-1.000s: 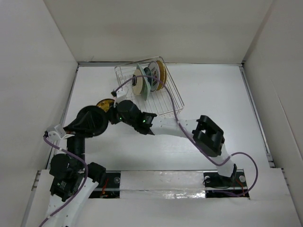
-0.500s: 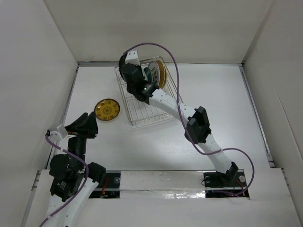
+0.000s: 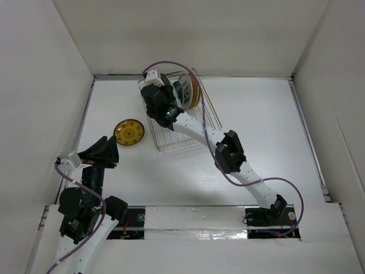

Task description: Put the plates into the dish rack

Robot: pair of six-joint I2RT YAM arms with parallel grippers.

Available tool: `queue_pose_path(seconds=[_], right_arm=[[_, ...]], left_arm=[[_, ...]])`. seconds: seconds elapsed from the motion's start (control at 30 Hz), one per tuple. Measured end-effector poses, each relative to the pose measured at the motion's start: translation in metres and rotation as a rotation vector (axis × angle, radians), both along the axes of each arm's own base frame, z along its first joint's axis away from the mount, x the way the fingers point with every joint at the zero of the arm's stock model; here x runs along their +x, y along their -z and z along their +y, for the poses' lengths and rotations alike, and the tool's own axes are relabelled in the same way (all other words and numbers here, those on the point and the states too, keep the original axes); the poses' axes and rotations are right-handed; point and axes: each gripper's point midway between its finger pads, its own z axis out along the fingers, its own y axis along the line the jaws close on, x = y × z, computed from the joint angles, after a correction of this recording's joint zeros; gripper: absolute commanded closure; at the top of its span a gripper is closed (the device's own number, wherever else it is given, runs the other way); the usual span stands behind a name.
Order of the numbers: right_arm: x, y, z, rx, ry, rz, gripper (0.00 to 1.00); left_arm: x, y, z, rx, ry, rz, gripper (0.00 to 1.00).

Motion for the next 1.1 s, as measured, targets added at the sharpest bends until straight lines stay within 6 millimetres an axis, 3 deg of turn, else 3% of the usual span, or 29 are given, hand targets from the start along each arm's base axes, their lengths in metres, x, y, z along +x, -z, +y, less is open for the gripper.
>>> queue_pose_path(seconds=[0.3, 0.37, 0.4, 0.47, 0.5, 0.53, 0.63, 0.67, 0.73, 0.8, 0.93, 1.0, 1.1], right_arm=[[-0.002, 0.026, 0.02, 0.029, -0.05, 0.017, 1.0], [-0.004, 0.036, 0.027, 0.048, -0.073, 0.029, 0.88], [-0.004, 0.041, 0.029, 0.058, -0.083, 0.036, 0.71], [-0.006, 0.053, 0.034, 0.072, -0.112, 0.061, 0.58], [-0.008, 0.06, 0.035, 0.074, -0.131, 0.079, 0.47], [-0.01, 0.064, 0.035, 0.077, -0.147, 0.094, 0.41], [-0.026, 0.073, 0.03, 0.085, -0.227, 0.158, 0.38], [-0.034, 0.068, 0.027, 0.099, -0.255, 0.171, 0.39], [-0.048, 0.043, 0.022, 0.17, -0.318, 0.162, 0.74], [-0.067, 0.003, 0.015, 0.277, -0.389, 0.124, 1.0], [-0.109, -0.085, -0.003, 0.522, -0.544, -0.005, 1.0], [-0.126, -0.113, -0.007, 0.616, -0.616, -0.057, 1.0], [-0.144, -0.114, -0.006, 0.698, -0.702, -0.058, 1.0]], left_arm=[[0.0, 0.0, -0.002, -0.001, 0.01, -0.002, 0.63], [0.0, 0.0, -0.002, -0.001, 0.01, -0.002, 0.63], [0.0, 0.0, -0.002, -0.001, 0.01, -0.001, 0.63], [0.0, 0.0, -0.002, -0.001, 0.008, 0.0, 0.68], [0.001, 0.0, -0.002, -0.001, 0.006, 0.004, 0.72], [0.002, 0.001, -0.002, 0.0, 0.003, 0.008, 0.79], [0.011, 0.007, -0.002, 0.004, -0.016, 0.044, 0.9], [0.015, 0.01, -0.003, 0.008, -0.023, 0.063, 0.95], [0.023, 0.018, -0.005, 0.016, -0.035, 0.105, 1.0], [0.033, 0.028, -0.008, 0.028, -0.044, 0.151, 1.0], [0.051, 0.05, -0.015, 0.034, -0.053, 0.259, 1.0], [0.063, 0.065, -0.022, 0.035, -0.053, 0.336, 1.0], [0.08, 0.086, -0.035, 0.001, -0.031, 0.447, 0.99]])
